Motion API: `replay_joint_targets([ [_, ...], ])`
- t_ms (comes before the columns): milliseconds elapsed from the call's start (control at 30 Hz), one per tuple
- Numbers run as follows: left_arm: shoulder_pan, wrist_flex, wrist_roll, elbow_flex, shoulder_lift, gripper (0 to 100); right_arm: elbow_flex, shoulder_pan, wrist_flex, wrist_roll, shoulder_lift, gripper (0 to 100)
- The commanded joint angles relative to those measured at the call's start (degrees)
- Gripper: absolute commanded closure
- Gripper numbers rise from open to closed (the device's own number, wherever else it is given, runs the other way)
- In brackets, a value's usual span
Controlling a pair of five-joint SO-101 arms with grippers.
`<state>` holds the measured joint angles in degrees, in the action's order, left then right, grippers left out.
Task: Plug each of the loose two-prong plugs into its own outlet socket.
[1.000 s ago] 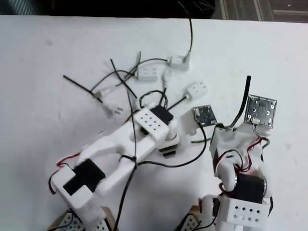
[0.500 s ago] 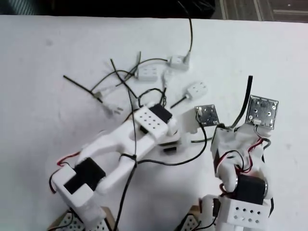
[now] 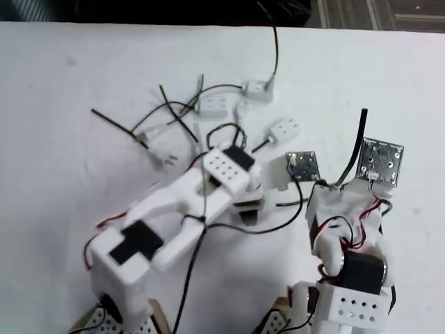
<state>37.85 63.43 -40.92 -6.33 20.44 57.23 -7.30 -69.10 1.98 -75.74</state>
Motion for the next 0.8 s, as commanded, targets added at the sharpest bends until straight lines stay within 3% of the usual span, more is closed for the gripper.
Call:
replay_joint_targets([
  [0, 0.3, 9.3, 0.0, 11.3, 7.0, 70, -2.5, 0.1, 0.2, -0.4, -0.3, 98.1],
  [200, 0.4, 21.7, 1.5, 28.1, 18.6, 81, -2.5, 0.1, 0.2, -0.4, -0.3, 98.1],
  [433, 2.2, 28.0, 0.4, 32.0, 21.6, 98, -2.7, 0.0, 0.2, -0.4, -0.4, 98.1],
  [767, 0.5, 28.3, 0.1, 27.3, 17.5, 98, -11.0, 0.2, -5.8, -0.4, -0.4, 98.1],
])
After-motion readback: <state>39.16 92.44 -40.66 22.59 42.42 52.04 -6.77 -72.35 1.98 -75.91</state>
